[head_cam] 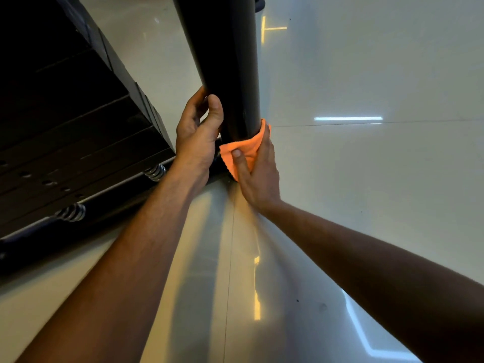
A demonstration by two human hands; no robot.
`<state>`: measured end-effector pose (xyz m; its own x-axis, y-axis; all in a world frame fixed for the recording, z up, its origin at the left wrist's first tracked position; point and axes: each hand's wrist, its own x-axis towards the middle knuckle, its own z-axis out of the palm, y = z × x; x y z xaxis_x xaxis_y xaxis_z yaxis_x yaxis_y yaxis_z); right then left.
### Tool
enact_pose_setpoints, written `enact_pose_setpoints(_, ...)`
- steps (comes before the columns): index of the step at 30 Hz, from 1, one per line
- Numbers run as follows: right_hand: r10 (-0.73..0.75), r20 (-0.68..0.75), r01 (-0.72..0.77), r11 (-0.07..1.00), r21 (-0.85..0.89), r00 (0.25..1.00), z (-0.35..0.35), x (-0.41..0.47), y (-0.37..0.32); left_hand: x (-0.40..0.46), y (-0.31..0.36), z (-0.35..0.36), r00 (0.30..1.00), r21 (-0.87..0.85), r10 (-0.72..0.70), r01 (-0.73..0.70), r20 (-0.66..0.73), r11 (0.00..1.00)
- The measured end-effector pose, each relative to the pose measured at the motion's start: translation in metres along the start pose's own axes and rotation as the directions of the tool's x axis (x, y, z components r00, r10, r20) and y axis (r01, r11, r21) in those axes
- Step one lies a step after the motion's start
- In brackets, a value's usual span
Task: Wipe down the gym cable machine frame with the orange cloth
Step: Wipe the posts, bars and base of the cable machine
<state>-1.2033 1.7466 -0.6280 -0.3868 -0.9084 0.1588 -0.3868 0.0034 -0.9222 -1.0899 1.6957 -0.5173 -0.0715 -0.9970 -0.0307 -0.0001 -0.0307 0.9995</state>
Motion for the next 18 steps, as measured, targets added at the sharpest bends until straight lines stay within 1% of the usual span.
enact_pose_setpoints(1, -0.001, -0.006, 0.001, 1.000, -0.022, 1.000, 0.001, 0.000, 0.001, 0.000, -0.001, 0.000, 1.000, -0.003, -0.004, 0.004, -0.002, 1.000)
enact_pose_setpoints(2, -0.013, 0.017, 0.014, 0.998, -0.067, 1.000, -0.002, 0.001, 0.003, 0.000, -0.001, 0.000, 1.000, -0.005, -0.009, 0.009, 0.002, 1.000)
enact_pose_setpoints(5, -0.024, 0.139, 0.046, 0.987, -0.155, 0.990, -0.022, 0.007, 0.020, 0.001, 0.001, -0.002, 1.000, 0.004, -0.009, 0.009, 0.011, 1.000)
enact_pose_setpoints(6, -0.032, 0.147, 0.055, 0.986, -0.156, 0.989, -0.025, 0.007, 0.022, 0.001, 0.001, -0.002, 1.000, 0.006, -0.006, 0.006, 0.011, 1.000)
enact_pose_setpoints(8, -0.039, 0.100, 0.049, 0.993, -0.103, 0.994, -0.019, 0.004, 0.019, 0.003, 0.001, -0.003, 1.000, 0.006, 0.005, -0.005, 0.023, 1.000)
enact_pose_setpoints(10, 0.013, 0.041, -0.012, 1.000, -0.023, 0.999, -0.005, -0.001, 0.011, 0.002, 0.000, -0.003, 1.000, 0.018, 0.008, -0.008, 0.023, 1.000)
enact_pose_setpoints(12, 0.032, 0.019, -0.032, 0.999, -0.006, 0.999, 0.001, -0.002, 0.008, 0.002, 0.000, -0.004, 1.000, 0.027, 0.005, -0.005, 0.016, 1.000)
enact_pose_setpoints(16, -0.004, 0.118, 0.015, 0.995, -0.098, 0.993, -0.014, 0.003, 0.021, 0.001, -0.002, -0.004, 1.000, 0.037, -0.010, 0.010, 0.009, 0.999)
enact_pose_setpoints(18, 0.000, 0.115, 0.012, 0.995, -0.097, 0.993, -0.016, 0.003, 0.020, -0.001, -0.003, -0.003, 1.000, 0.032, -0.025, 0.025, 0.004, 0.999)
